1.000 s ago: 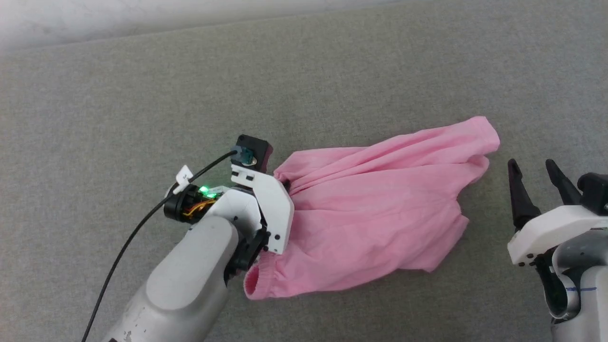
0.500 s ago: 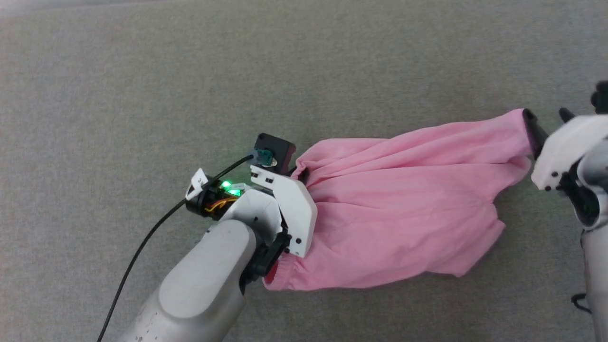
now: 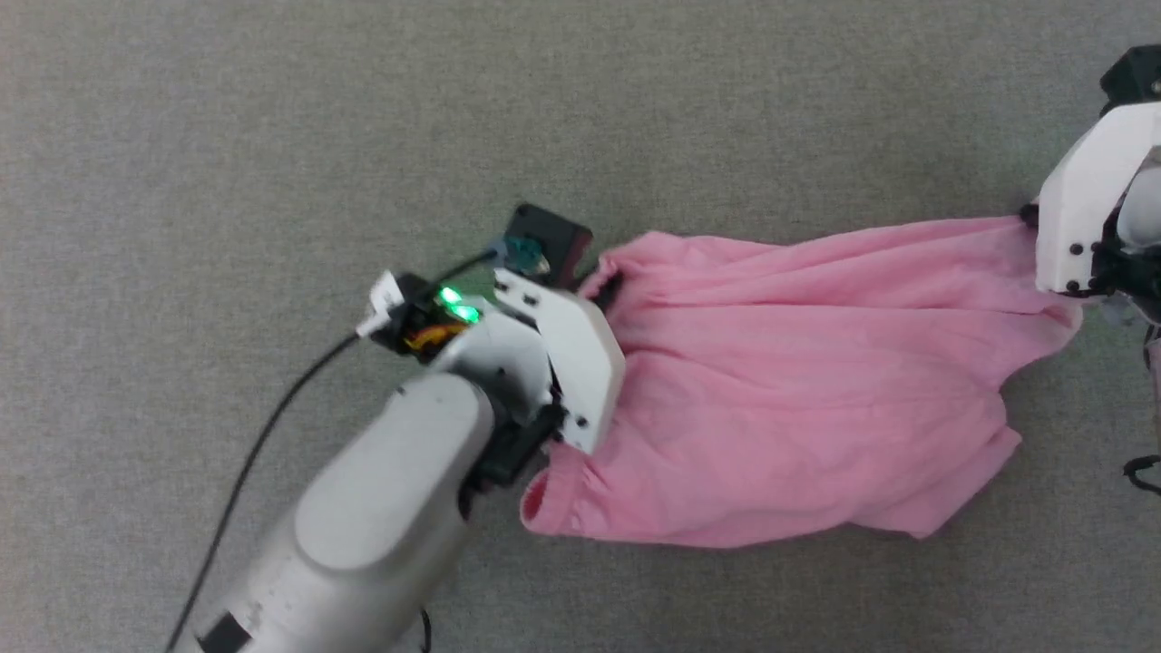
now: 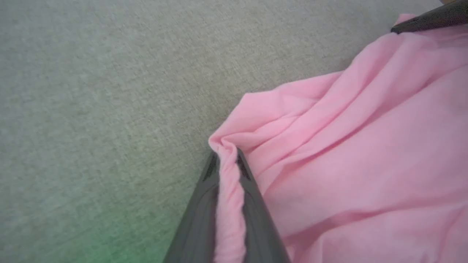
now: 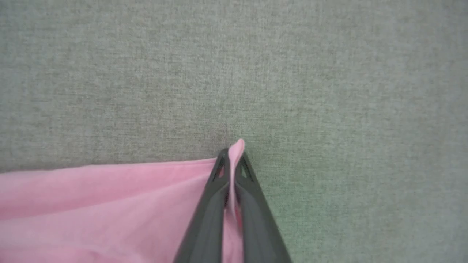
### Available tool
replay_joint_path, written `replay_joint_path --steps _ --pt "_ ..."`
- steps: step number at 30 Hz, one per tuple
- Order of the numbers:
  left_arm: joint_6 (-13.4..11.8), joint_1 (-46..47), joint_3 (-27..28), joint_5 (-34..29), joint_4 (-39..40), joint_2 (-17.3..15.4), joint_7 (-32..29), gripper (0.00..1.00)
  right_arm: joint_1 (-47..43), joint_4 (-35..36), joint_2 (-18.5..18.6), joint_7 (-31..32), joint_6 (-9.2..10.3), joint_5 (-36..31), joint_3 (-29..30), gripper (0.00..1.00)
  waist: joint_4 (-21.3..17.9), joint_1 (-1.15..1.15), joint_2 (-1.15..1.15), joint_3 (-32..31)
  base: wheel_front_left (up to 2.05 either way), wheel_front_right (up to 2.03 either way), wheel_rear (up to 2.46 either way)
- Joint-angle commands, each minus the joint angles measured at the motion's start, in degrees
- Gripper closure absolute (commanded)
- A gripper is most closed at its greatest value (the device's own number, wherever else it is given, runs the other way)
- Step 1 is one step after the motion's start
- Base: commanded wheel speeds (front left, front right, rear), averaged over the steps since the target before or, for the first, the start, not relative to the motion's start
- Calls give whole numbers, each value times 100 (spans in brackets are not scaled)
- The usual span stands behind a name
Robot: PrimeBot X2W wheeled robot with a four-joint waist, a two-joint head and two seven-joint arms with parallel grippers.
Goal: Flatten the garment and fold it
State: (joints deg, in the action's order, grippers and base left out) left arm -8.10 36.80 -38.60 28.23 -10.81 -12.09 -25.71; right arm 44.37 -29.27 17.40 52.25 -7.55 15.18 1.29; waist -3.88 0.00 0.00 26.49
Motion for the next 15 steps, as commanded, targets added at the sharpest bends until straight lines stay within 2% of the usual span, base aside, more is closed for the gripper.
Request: replay_joint_path --steps 1,6,10,15 --pt "26 248 106 -85 -58 -266 -23 100 1 118 46 41 6 14 -69 100 -30 0 0 53 0 0 0" --pt "187 1239 535 -268 82 -728 142 100 674 847 127 -490 6 -105 -146 100 -160 0 0 224 0 0 0" --pt "241 2216 929 -436 -25 -1011 371 100 1415 1163 92 -1039 6 -305 -211 100 -282 0 0 387 0 0 0" --pt "126 3081 1327 -544 -208 -1074 801 100 2179 1349 -9 -1759 6 -578 -220 100 -375 0 0 505 0 0 0"
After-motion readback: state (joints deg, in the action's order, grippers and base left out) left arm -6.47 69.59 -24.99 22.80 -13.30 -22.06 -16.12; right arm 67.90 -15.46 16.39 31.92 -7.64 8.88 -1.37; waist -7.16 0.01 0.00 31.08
